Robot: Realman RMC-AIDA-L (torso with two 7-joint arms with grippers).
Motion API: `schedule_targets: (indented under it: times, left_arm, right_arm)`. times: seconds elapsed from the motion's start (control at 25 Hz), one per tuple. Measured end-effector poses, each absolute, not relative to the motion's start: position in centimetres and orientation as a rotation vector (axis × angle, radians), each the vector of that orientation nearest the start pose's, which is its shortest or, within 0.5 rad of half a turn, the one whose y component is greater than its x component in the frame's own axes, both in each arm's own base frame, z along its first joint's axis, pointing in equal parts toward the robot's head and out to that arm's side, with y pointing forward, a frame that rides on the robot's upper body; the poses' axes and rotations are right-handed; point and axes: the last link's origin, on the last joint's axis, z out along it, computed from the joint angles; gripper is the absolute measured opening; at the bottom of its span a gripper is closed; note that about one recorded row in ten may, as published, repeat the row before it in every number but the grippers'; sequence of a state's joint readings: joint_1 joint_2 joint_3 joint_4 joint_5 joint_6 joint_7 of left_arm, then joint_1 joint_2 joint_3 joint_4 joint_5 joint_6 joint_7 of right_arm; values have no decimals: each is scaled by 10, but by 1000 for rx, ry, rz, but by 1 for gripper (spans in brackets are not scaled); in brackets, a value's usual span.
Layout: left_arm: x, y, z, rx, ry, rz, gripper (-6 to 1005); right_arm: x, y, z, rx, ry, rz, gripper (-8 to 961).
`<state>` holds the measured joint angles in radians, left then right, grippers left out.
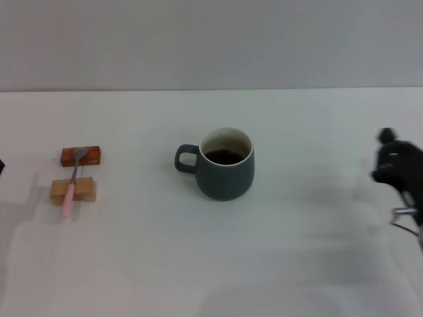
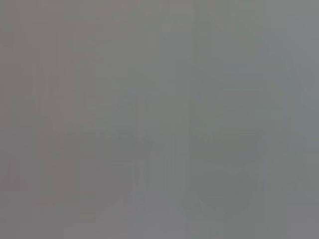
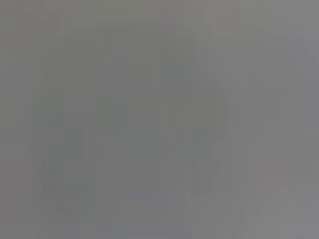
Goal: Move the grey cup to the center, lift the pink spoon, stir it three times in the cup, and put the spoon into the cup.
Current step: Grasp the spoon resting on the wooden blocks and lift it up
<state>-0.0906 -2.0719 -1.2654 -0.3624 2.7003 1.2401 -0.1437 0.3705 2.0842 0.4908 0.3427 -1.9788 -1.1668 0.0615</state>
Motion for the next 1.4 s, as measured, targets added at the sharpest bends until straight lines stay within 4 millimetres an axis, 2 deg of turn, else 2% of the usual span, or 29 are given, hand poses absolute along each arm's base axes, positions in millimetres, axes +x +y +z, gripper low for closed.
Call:
schedule_targets:
  times: [0.04, 0.08, 0.12, 0.2, 0.32, 0.44, 0.84, 1.4]
  left_arm:
    - [-371, 244, 14, -1420, -558, -682, 833]
    - [-371, 244, 14, -1420, -558, -682, 833]
    - [-369, 240, 10, -1438, -556, -688, 833]
    - [-368, 238, 7, -1452, -555, -692, 833]
    - [-364, 236, 0, -1485, -553, -699, 834]
    - [-359, 233, -13, -1554, -557, -696, 834]
    - [-354, 233, -37, -1670, -602, -660, 835]
    - [-356, 231, -46, -1710, -635, -633, 836]
  right_arm:
    - [315, 293, -45, -1592, 608, 774, -1]
    - [315, 293, -45, -1592, 608, 774, -1]
    - [326, 285, -36, -1544, 605, 762, -1]
    - [330, 282, -33, -1524, 608, 754, -1]
    - [346, 273, -23, -1466, 626, 709, -1]
    - [355, 266, -17, -1428, 629, 693, -1]
    - [372, 246, 3, -1305, 613, 673, -1]
    - [375, 246, 3, -1304, 629, 657, 0]
